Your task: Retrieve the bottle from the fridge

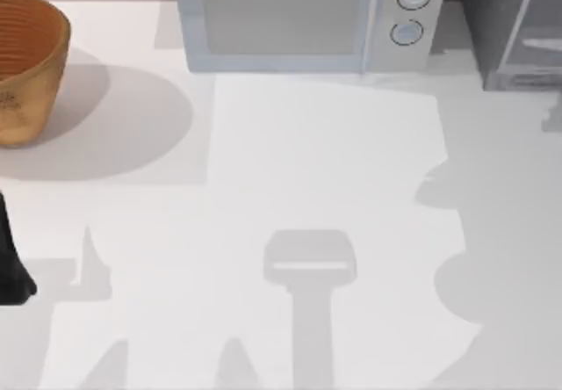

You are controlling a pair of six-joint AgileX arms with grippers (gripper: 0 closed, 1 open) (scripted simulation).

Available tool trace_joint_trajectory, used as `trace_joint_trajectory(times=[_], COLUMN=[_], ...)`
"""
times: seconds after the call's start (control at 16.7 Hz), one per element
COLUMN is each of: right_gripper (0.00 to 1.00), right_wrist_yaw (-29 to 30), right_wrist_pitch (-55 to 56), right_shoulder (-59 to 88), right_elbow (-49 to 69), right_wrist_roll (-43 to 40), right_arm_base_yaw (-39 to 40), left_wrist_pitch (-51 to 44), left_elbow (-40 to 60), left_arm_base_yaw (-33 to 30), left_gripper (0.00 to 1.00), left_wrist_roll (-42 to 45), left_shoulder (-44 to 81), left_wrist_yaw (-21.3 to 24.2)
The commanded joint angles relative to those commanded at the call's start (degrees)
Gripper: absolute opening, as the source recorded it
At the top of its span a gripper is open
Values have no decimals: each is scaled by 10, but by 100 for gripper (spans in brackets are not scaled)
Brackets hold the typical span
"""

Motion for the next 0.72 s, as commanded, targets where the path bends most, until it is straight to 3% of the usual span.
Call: trace_joint_trajectory(times=[0.36, 0.72], right_gripper=[0, 0], right_wrist_yaw=[12, 47], right_wrist_pitch=[-59, -229], right_shoulder=[-91, -391], right_elbow=[-38, -146], right_wrist_roll=[-2, -7], right_arm_base_yaw=[15, 58], left_wrist_pitch=[0, 0], left_elbow=[0, 0], left_arm_base_yaw=[0, 0], left_gripper=[100, 100], left_wrist_roll=[0, 0], left_shoulder=[0, 0], left_wrist_yaw=[0, 0])
